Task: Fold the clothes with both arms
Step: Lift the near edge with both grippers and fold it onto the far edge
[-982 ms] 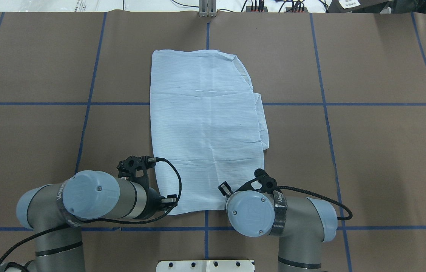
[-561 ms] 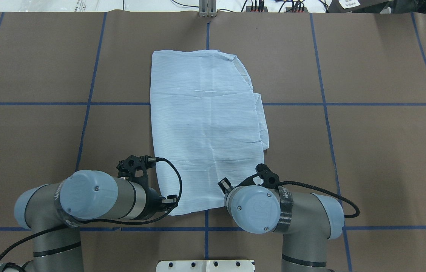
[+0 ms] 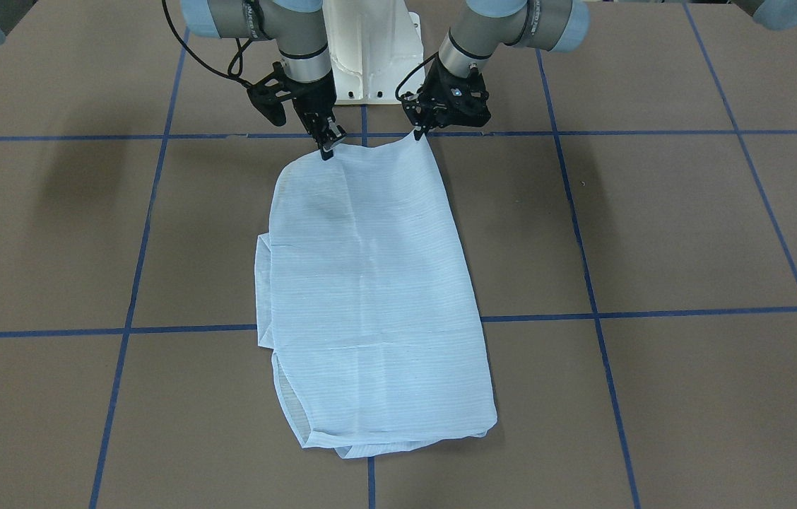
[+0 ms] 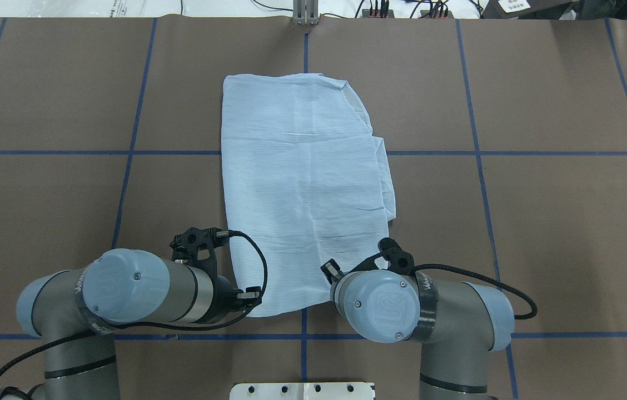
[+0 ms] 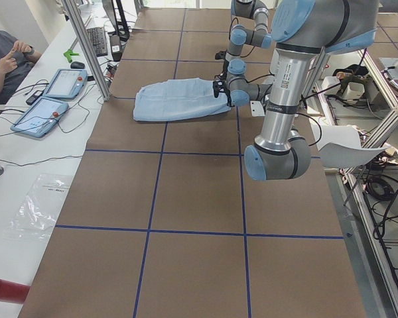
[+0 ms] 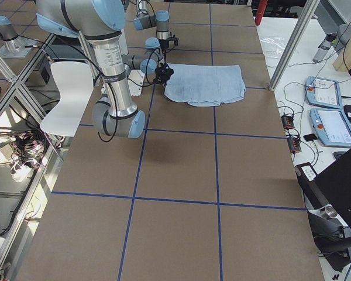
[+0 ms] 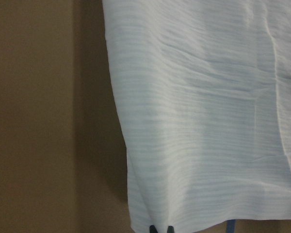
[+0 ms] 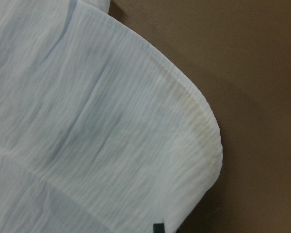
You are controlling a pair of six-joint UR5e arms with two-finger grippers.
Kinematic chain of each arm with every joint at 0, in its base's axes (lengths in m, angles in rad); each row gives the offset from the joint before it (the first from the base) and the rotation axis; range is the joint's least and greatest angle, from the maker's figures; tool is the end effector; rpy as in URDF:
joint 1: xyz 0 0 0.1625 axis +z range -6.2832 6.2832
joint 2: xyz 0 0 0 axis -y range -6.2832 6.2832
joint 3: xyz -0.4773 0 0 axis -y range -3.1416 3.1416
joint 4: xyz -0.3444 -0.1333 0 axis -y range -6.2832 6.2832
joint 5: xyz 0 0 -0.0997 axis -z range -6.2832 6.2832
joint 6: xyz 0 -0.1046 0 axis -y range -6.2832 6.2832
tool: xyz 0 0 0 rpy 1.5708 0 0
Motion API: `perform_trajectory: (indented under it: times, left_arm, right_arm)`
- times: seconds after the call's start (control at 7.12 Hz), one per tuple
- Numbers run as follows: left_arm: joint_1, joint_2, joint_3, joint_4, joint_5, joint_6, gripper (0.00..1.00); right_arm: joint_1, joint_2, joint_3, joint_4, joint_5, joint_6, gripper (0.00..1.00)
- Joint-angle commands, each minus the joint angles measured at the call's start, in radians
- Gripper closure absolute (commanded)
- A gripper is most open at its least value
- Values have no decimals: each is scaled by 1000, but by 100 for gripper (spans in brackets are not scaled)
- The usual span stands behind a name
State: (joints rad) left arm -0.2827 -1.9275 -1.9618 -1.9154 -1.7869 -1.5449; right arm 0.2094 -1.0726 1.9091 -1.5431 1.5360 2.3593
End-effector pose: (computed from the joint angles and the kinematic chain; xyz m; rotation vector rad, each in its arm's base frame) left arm 0.5028 -0.2615 0.3341 -0.0246 1.1047 -0.1121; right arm -0.5614 -0.2593 0.3182 -0.2245 -0.8724 0.9478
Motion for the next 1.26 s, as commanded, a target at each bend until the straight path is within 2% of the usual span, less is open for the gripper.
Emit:
perform_trajectory:
  times: [0.0,0.14,0.28,0.42,0.56,0.7,1.12]
  left_arm:
    - [0,8,-111,74,-38,2,100]
    - [0,4,-209,158,-40,2,100]
    - [0,-7,-292,265,-83,3,100]
    - [-15,-27,-304,317,-107,6,100]
    - [-70,-42,-287,320,-108,55,100]
    - [-128,-59,-243,319,-106,93,100]
    - [-329,-201,-18,317,-105,220,100]
  right_arm:
    - [-5,-4,144,-132,1,0,100]
    - [-22,-4,260,-231,4,0,100]
    - [-25,14,321,-303,6,0,100]
    - [-25,32,318,-311,6,-17,100]
    - [-7,49,292,-307,-13,-75,100]
    - [40,104,221,-304,-22,-139,100]
    - [210,232,-2,-206,-19,-297,100]
